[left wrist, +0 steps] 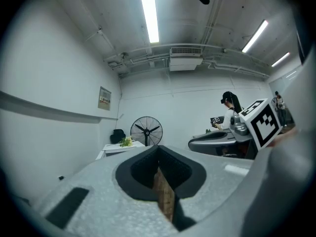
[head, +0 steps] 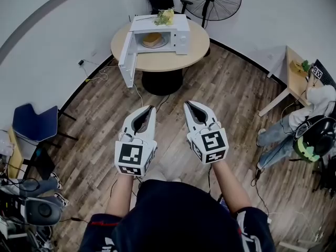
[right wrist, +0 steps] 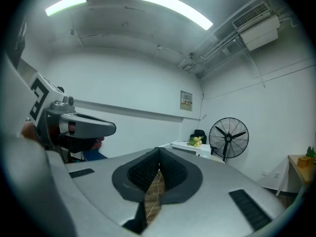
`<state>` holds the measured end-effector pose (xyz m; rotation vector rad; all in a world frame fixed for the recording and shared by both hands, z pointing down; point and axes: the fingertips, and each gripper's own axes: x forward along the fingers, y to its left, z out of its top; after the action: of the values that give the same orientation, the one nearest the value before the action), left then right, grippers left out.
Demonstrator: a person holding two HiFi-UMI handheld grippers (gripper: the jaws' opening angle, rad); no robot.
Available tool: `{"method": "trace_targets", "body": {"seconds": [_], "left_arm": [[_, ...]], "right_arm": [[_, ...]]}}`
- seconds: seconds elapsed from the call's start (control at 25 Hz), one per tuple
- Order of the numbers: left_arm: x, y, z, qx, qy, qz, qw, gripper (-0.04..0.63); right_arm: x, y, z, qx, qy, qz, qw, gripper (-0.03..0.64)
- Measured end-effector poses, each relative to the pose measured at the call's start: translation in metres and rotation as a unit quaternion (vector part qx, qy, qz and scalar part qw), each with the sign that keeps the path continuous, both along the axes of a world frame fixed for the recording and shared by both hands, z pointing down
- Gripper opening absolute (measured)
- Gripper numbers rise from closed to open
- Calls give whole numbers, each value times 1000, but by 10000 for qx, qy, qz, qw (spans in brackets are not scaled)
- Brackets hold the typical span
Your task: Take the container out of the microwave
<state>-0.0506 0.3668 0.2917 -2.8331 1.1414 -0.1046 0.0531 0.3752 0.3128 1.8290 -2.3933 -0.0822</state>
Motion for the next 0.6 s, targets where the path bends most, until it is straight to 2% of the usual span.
{"method": "trace_targets", "body": {"seconds": [0.36,0.6], "left_arm": [[22,-24,7,-179,-115,-86,9997,14],[41,-64,15,-291,-187,-15,9994,14]], "right_arm": [[13,-23,7,-46,-18,-217,9998,5],[25,-67,11,-118,-80,-258,9996,5]]}}
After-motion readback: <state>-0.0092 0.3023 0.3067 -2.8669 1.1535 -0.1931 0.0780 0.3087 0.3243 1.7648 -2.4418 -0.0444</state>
